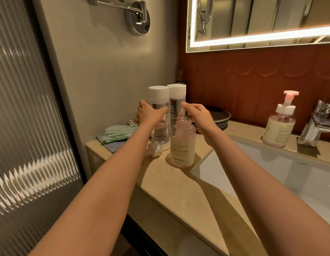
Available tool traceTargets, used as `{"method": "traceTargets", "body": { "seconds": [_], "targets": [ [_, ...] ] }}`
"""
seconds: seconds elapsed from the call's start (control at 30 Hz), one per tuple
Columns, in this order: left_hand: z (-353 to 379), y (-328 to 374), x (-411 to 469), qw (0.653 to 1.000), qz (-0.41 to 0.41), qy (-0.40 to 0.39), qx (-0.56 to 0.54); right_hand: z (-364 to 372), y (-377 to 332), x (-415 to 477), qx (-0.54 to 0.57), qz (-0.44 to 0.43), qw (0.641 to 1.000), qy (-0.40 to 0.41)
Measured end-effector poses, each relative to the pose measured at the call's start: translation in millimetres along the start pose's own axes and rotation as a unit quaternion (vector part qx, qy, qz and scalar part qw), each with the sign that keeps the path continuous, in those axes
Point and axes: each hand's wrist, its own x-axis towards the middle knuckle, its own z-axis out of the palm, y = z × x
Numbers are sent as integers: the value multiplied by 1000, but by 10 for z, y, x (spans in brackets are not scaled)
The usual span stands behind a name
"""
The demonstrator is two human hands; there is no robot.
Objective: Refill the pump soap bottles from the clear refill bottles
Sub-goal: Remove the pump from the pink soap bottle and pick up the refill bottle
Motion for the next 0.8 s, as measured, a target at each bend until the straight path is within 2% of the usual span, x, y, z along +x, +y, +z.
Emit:
{"method": "traceTargets", "body": {
  "seconds": [0.13,0.4,0.57,0.67,0.8],
  "targets": [
    [135,89,146,999,-9,-35,-33,-3,-27,222,-21,38,999,-6],
    [163,-7,319,999,24,28,-38,15,36,548,-20,63,998,-2],
    [-103,197,346,994,69,74,-46,-23,-112,578,-23,23,999,32],
    [-330,379,298,991,94,91,-37,-24,-269,535,-26,-33,997,58],
    [-602,522,162,987,118,102,-33,30,-514,418,-37,-94,994,50]
  ]
}}
